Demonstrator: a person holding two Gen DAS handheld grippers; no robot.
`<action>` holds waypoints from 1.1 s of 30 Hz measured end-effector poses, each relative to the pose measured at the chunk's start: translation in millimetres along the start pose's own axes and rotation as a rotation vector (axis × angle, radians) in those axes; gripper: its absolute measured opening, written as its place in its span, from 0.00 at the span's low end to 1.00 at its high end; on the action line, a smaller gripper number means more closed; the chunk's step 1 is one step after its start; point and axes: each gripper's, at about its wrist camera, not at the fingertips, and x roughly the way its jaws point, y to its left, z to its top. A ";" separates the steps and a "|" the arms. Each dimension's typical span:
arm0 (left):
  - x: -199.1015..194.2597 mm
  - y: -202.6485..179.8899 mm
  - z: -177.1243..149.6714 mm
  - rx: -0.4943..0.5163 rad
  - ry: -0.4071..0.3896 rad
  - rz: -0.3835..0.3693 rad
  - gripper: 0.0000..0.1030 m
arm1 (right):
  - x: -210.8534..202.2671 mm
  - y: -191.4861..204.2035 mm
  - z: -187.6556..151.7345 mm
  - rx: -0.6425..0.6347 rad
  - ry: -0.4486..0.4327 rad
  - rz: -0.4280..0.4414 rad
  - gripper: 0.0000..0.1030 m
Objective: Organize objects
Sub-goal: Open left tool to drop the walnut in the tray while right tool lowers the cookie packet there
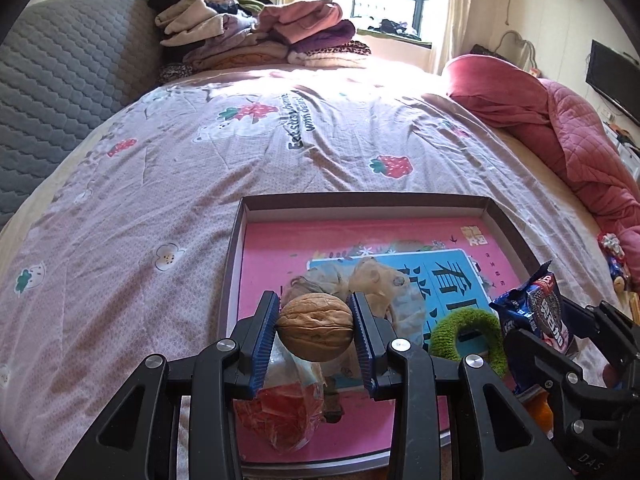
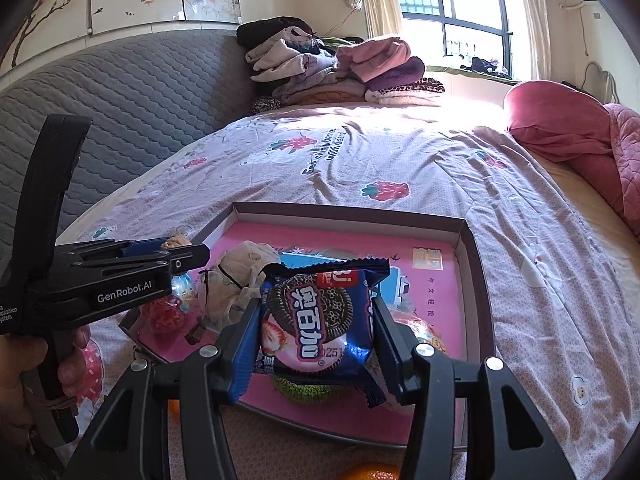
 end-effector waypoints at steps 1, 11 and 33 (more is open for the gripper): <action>1.9 -1.7 -0.4 0.007 0.002 0.002 0.36 | 1.9 0.2 -0.7 -0.001 0.005 0.000 0.51; 20.0 -17.2 -4.0 0.032 0.014 -0.009 0.36 | 17.9 4.9 -10.3 -0.016 0.043 -0.006 0.51; 26.3 -32.4 -9.4 0.084 0.024 0.020 0.36 | 28.4 -1.2 -16.2 0.029 0.092 0.004 0.51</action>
